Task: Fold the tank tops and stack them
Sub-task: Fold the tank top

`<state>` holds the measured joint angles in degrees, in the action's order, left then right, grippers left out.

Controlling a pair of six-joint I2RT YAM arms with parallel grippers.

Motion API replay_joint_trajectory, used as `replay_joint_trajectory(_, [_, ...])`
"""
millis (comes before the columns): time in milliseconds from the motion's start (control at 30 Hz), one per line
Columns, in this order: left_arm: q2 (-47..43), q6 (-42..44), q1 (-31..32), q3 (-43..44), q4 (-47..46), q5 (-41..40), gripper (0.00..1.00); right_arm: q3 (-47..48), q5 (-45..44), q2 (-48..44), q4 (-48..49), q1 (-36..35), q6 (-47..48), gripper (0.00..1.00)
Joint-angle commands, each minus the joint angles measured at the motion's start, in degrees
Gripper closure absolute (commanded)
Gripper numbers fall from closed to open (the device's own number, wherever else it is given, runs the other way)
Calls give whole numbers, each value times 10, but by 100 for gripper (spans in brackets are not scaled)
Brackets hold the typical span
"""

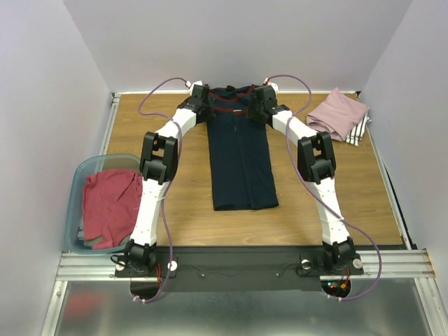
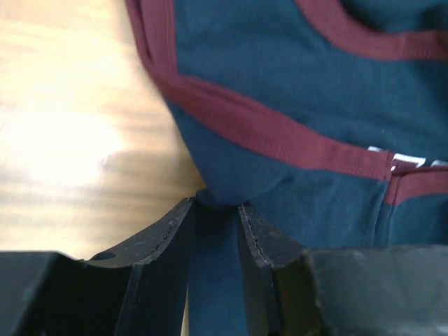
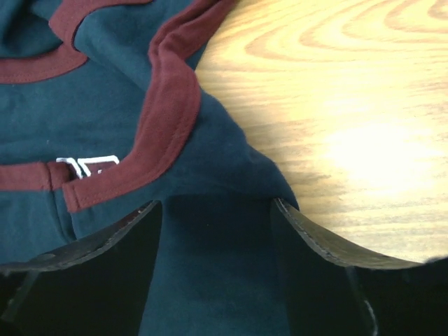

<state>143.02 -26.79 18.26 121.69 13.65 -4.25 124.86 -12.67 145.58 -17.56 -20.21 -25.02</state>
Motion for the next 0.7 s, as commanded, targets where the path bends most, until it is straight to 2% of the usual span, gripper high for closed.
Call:
replay_joint_trajectory(0, [24, -13, -23, 80, 18, 59, 57, -36, -14, -48, -26, 3, -11, 27])
replay_joint_trajectory(167, [28, -1, -27, 123, 6, 86, 50, -51, 5, -99, -26, 4, -5, 18])
replay_joint_trajectory(267, [-15, 2, -34, 101, -11, 87, 47, -71, 16, -149, -26, 5, -1, 14])
replay_joint_trajectory(400, [-138, -8, -35, 21, -34, 91, 45, -141, 15, -230, -27, 5, -6, 12])
replay_joint_trajectory(467, [-188, -19, -30, -56, -19, 55, 45, -223, 20, -273, -26, 4, -21, 12])
replay_joint_trajectory(500, [-241, -39, -19, -113, -7, 13, 45, -259, 23, -318, -26, 5, -28, 12])
replay_joint_trajectory(567, [-302, -69, -7, -198, 6, -17, 49, -324, 34, -362, -26, 5, -52, 13])
replay_joint_trajectory(600, [-368, -96, 5, -298, 2, -24, 53, -402, 40, -410, -22, 4, -60, 15])
replay_joint_trajectory(667, [-441, -138, 28, -419, -47, -53, 54, -480, 45, -459, -14, -1, -74, 18])
